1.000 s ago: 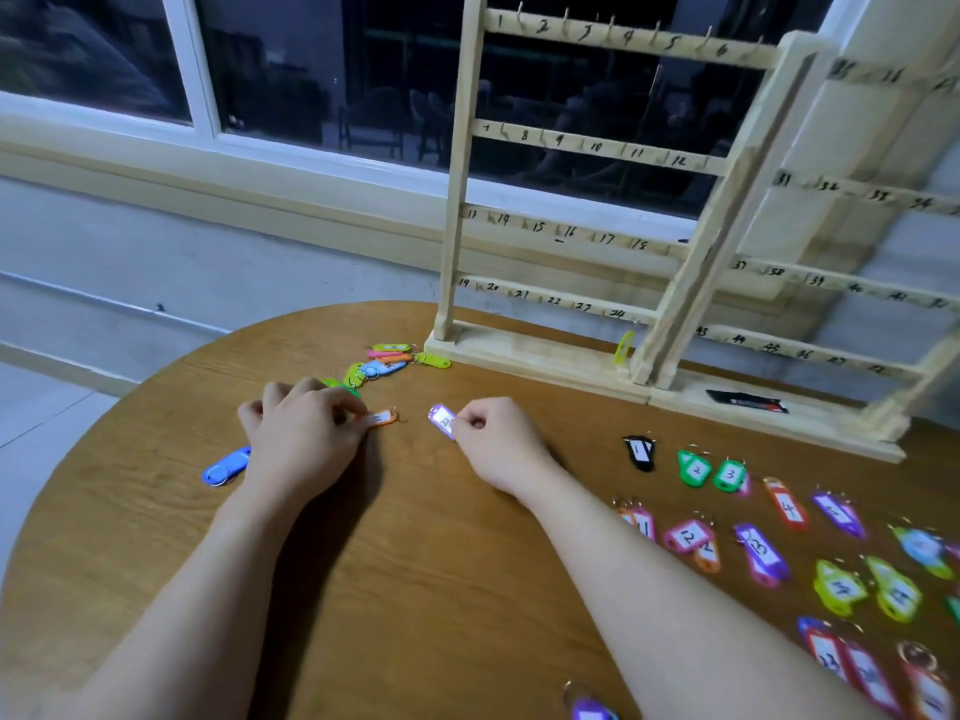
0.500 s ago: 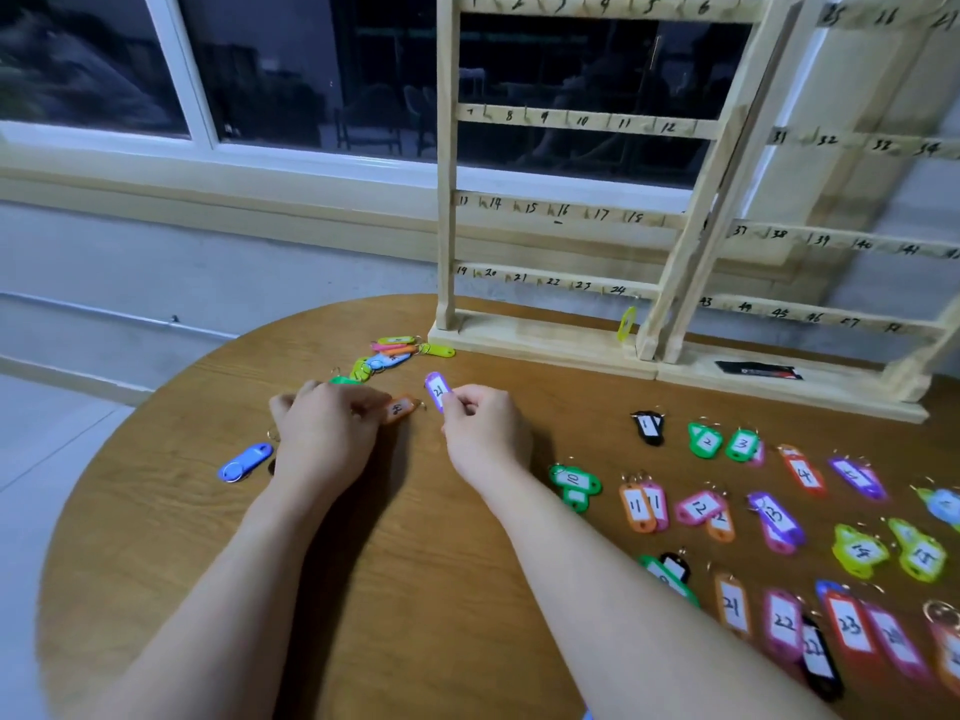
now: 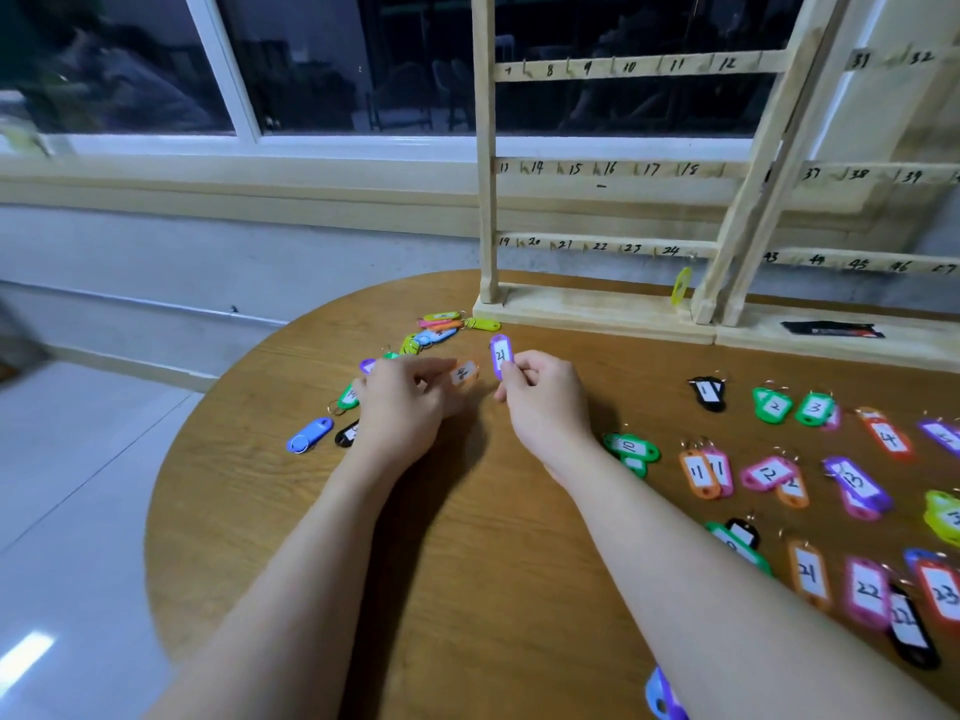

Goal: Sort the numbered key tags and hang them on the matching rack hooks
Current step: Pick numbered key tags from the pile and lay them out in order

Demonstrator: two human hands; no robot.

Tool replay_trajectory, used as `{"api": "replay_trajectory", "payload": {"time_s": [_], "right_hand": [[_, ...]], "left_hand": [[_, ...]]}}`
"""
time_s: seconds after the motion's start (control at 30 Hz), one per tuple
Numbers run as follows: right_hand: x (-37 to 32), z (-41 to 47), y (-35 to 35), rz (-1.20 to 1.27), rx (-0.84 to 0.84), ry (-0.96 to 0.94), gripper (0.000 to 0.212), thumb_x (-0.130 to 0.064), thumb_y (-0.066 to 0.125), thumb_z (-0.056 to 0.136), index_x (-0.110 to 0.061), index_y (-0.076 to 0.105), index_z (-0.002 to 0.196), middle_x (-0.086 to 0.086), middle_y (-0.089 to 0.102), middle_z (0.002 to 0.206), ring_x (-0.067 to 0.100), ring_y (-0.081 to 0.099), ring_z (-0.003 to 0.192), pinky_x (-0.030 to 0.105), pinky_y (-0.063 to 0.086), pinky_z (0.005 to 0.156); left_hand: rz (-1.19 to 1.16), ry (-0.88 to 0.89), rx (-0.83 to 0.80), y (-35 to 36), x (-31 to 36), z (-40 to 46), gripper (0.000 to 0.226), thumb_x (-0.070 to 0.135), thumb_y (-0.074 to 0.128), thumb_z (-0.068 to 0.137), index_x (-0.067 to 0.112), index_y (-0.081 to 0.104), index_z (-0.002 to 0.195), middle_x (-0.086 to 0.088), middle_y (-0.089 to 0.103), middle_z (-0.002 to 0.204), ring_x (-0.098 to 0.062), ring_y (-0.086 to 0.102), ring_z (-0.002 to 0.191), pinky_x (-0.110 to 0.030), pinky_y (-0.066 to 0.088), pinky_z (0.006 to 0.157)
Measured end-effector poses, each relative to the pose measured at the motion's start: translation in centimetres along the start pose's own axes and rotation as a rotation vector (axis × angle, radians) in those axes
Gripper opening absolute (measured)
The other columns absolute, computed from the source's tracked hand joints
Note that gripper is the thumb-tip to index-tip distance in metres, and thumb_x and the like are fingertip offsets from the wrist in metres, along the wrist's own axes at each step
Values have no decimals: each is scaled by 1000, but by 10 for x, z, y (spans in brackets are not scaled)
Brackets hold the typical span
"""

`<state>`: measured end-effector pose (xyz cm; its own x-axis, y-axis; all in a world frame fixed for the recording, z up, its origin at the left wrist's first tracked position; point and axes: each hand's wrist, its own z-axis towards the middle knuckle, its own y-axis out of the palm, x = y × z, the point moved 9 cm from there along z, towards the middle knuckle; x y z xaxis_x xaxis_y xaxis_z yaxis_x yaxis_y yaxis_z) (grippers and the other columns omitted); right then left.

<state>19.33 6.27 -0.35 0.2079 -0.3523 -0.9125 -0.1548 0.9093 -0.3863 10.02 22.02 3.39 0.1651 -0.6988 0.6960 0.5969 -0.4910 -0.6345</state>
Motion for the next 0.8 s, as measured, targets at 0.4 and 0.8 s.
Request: {"api": "replay_trajectory", "payload": {"time_s": [0.4,0.8], "right_hand": [[-7,-5,1,117,-36,-55,14,-24,54,102,-20,61,91,-11,76,75,8,69,71,39,58,76],[-11,-6,-3,122,-19,-67,16,-21,59,94,-30,71,88,-8,72,75,8,65,69,29,47,60]], "left_hand": [[-627,-231,109,-7,-16,-7,9,12,72,91,14,77,99,7,78,82,3,70,80,-6,46,72],[-642,-192,63,-2,-13,-6,10,10,75,88,19,76,88,0,79,86,-11,74,90,-16,50,80]]}}
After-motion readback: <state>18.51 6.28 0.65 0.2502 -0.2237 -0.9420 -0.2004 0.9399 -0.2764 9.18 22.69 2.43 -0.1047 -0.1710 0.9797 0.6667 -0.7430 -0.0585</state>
